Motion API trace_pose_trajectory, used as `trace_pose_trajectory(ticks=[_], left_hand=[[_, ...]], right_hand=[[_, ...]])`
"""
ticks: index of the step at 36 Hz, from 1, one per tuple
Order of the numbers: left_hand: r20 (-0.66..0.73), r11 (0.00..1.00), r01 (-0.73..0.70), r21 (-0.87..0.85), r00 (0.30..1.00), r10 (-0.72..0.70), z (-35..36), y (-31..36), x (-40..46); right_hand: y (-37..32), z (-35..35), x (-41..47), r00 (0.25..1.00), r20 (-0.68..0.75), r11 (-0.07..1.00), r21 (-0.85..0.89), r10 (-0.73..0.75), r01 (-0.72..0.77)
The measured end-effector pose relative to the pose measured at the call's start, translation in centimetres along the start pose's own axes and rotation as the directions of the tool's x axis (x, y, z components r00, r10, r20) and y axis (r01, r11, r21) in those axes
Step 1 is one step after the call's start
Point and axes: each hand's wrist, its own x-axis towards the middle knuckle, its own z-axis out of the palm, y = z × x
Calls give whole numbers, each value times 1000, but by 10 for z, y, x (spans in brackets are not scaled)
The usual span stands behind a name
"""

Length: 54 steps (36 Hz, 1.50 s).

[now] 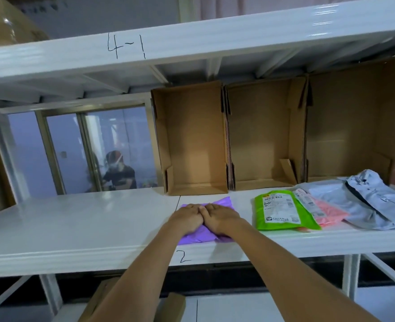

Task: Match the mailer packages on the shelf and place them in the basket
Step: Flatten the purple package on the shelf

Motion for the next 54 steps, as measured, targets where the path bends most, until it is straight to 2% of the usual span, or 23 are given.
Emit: trace_pose_trajectory(ticks=[6, 11, 17, 24, 28, 31, 37, 44, 48, 54], left_hand=[[-29, 998, 65, -7, 997, -65, 7, -4, 6], [-60, 984, 176, 5, 983, -175, 10, -2, 4], [-59, 977, 210, 31, 976, -208, 11, 0, 5], [-67, 978, 210, 3, 975, -210, 9, 3, 5], [-83, 986, 164, 6, 983, -163, 7, 2, 10], [-99, 987, 156, -26, 983, -158, 7, -2, 14], [-110, 987, 115, -110, 986, -127, 6, -4, 10], [-32, 1000, 11, 1, 999, -11, 9, -21, -1], [6, 999, 29, 37, 1000, -29, 11, -22, -14], [-2, 994, 56, 94, 998, -56, 14, -18, -35]], right_hand=[[0, 1, -2, 1000, 0, 1000, 3, 30, -30], [-1, 4, -4, 989, -22, 985, -91, 147, -149], [-3, 6, -4, 979, -8, 974, -103, 204, -204], [-1, 3, -6, 992, 9, 985, -118, 130, -128], [-1, -1, -9, 998, 26, 998, -2, 59, -59], [2, 3, -8, 1000, 2, 999, -37, 14, -14], [2, 6, 0, 999, 31, 994, -106, 38, -34], [-1, 4, -2, 992, 51, 981, -164, 118, -108], [-2, 4, 0, 981, 47, 970, -165, 187, -177], [-9, 3, -3, 981, 20, 967, -172, 193, -187]])
